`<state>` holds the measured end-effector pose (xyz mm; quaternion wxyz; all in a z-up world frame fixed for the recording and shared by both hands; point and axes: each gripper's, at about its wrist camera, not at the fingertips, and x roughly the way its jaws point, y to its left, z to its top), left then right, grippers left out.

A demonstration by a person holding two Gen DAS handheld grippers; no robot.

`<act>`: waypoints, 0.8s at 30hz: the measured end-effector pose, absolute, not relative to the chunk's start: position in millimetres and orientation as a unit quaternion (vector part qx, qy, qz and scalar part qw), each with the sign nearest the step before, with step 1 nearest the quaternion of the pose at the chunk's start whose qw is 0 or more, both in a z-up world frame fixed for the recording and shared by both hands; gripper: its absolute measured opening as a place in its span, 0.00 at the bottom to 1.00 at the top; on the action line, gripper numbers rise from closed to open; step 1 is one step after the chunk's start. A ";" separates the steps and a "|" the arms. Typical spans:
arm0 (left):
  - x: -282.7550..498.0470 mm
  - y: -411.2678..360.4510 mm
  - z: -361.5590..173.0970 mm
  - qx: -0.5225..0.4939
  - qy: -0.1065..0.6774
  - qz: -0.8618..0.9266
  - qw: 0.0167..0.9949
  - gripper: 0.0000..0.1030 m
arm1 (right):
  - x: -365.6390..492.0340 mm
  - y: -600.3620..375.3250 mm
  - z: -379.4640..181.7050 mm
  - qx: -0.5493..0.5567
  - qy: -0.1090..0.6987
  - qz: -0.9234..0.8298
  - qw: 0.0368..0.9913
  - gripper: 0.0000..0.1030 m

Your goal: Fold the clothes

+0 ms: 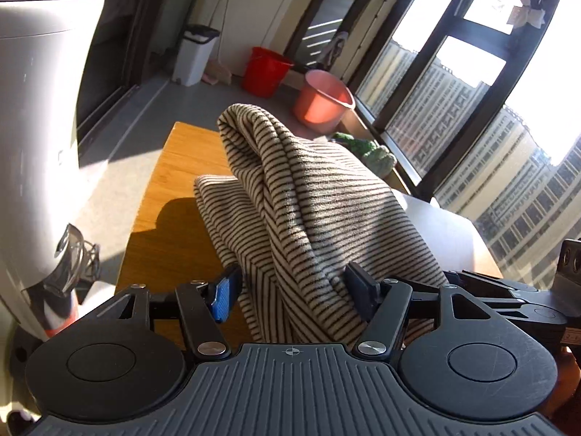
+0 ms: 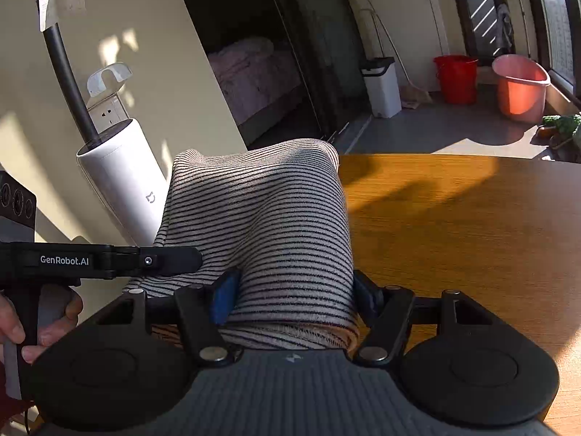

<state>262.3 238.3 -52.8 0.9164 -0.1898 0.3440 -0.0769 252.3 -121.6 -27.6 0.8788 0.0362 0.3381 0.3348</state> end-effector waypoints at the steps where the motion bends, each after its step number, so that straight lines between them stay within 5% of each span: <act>1: 269.3 242.5 -52.8 -0.187 0.341 -0.073 0.918 0.71 | 259.3 -113.7 -27.1 0.031 0.334 0.333 0.881 0.64; 5: 281.7 250.9 -45.7 -0.177 0.332 -0.065 0.924 0.69 | 276.6 -98.0 -28.1 0.039 0.331 0.320 0.887 0.64; 7: 272.7 249.5 -32.3 -0.164 0.315 -0.057 0.933 0.58 | 274.6 -97.6 -29.7 0.041 0.327 0.317 0.889 0.65; 13: 258.0 242.9 18.9 -0.182 0.227 -0.089 0.952 0.57 | 268.7 -101.5 -32.8 0.033 0.314 0.312 0.896 0.66; 17: 298.0 222.4 12.8 -0.176 0.256 -0.116 0.943 0.57 | 268.7 -100.3 -29.9 0.020 0.311 0.312 0.898 0.67; 20: 316.3 228.0 -11.2 -0.175 0.287 -0.088 0.938 0.36 | 267.4 -108.3 -17.5 0.026 0.300 0.320 0.898 0.72; 24: 322.8 236.4 -27.0 -0.179 0.294 -0.080 0.936 0.34 | 282.1 -123.5 8.6 0.048 0.259 0.294 0.919 0.83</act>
